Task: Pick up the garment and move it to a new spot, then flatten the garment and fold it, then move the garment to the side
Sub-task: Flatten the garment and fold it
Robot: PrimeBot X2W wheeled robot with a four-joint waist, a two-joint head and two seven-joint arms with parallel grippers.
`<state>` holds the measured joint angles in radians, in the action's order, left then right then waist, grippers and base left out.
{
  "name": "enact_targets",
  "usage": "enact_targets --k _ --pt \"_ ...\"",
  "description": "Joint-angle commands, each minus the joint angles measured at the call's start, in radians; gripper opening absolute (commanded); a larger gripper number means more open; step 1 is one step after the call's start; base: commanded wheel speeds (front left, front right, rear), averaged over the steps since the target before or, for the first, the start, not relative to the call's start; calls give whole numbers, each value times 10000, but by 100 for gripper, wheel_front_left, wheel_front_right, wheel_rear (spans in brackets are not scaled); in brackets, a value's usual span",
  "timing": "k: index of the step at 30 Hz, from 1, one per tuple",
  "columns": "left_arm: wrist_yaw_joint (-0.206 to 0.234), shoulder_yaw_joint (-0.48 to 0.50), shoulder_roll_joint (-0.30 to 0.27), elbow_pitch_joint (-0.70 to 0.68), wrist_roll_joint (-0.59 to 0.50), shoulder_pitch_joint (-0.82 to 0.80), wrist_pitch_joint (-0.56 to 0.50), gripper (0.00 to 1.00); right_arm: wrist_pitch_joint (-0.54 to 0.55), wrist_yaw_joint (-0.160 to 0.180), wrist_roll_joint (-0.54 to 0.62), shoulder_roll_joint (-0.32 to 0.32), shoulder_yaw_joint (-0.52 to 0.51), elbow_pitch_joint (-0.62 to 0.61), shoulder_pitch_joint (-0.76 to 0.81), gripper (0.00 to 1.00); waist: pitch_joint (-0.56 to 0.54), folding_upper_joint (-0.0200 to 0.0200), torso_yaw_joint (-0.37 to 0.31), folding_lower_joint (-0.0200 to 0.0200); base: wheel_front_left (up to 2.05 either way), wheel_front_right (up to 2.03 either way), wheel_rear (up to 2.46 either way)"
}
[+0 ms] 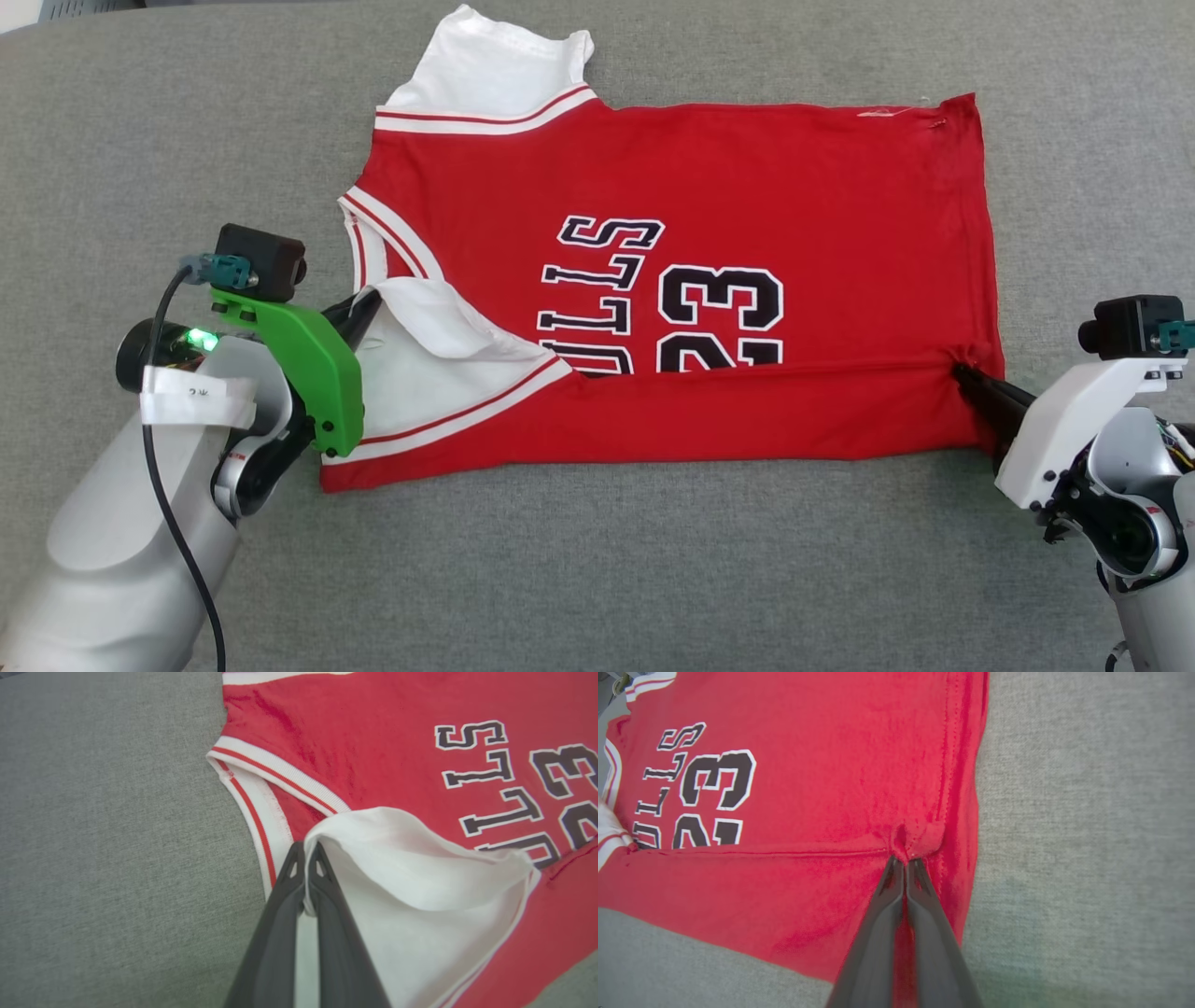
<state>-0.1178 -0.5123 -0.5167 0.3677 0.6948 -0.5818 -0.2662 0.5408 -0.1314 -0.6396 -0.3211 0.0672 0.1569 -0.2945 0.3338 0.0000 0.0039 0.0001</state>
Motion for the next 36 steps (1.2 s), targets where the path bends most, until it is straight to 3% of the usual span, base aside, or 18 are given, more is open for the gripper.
enact_targets --k 1,2,9,15,24,31,36 --pt "-18 -34 54 236 -70 -262 20 44 -90 7 1 -45 93 86 -196 11 27 0 -13 -1 0 0 0" --pt "42 10 114 447 -71 -353 106 100 -146 7 19 -58 159 136 -239 100 39 0 -18 -1 0 0 0" --pt "122 123 537 1287 -128 -647 1029 100 -510 7 193 -135 385 391 -386 100 -218 0 28 -1 0 0 0" --pt "598 403 888 1006 41 -227 1815 100 -750 7 450 -535 617 120 -38 100 -732 0 157 -1 0 0 0" --pt "2252 439 638 -827 138 1612 954 100 117 7 1261 -808 378 -880 911 100 -1150 0 267 -1 0 0 0" --pt "3593 266 155 -2650 145 2977 -475 100 1587 7 1987 -189 -401 -2048 1670 100 -1120 0 226 -1 0 0 0" --pt "4356 174 -227 -3209 -17 3423 -1290 100 2134 7 2280 216 -790 -2754 1980 100 -966 0 147 -1 0 0 0"
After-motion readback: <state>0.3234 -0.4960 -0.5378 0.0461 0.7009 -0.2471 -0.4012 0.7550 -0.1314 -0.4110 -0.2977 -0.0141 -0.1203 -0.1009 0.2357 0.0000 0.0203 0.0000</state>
